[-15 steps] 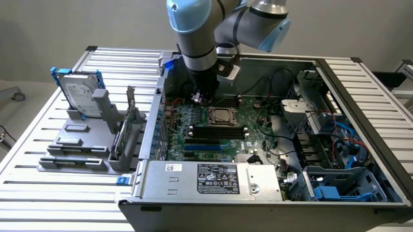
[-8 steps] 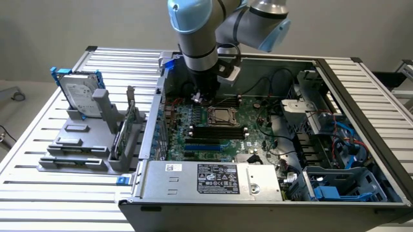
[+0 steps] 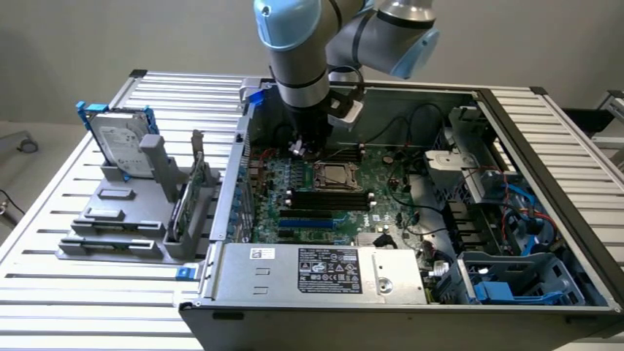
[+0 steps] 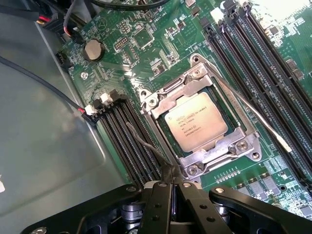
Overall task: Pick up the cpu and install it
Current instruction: 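Install the first cpu locking lever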
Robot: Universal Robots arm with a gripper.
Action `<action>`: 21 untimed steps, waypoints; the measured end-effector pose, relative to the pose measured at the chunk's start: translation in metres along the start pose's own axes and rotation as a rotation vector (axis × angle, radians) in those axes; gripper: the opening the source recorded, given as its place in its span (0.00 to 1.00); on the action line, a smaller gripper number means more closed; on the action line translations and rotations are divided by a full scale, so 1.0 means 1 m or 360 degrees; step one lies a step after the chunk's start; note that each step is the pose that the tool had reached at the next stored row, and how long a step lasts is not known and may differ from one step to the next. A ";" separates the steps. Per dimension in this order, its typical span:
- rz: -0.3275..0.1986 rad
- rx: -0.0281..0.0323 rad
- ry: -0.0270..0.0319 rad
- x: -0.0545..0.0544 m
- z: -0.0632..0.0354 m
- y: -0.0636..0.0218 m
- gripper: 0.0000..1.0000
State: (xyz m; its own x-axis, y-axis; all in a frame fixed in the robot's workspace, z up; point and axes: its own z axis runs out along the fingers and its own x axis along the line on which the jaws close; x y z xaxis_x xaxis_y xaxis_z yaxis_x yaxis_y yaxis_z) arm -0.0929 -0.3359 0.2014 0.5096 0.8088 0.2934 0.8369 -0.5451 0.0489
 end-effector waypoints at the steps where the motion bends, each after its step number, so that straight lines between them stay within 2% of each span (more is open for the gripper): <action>1: 0.0001 0.00042 -0.00040 0.000 0.0000 -0.0001 0.11; 2: 0.0003 0.00137 -0.00110 0.000 0.0001 -0.0001 0.11; 5: 0.0016 0.00580 -0.00415 0.001 0.0004 0.0008 0.11; 7: 0.0020 0.00758 -0.00536 0.002 0.0003 0.0024 0.11; 8: 0.0022 0.00814 -0.00572 0.003 -0.0001 0.0034 0.11; 12: 0.0025 0.00937 -0.00655 0.007 -0.0027 0.0074 0.11; 18: 0.0031 0.01083 -0.00754 0.010 -0.0019 0.0121 0.11; 19: 0.0033 0.01137 -0.00791 0.010 -0.0019 0.0122 0.11; 21: 0.0039 0.01310 -0.00914 0.010 -0.0019 0.0123 0.11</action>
State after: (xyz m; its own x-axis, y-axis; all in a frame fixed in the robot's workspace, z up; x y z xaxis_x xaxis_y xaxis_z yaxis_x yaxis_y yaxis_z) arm -0.0780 -0.3351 0.2067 0.5387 0.8081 0.2382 0.8365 -0.5467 -0.0368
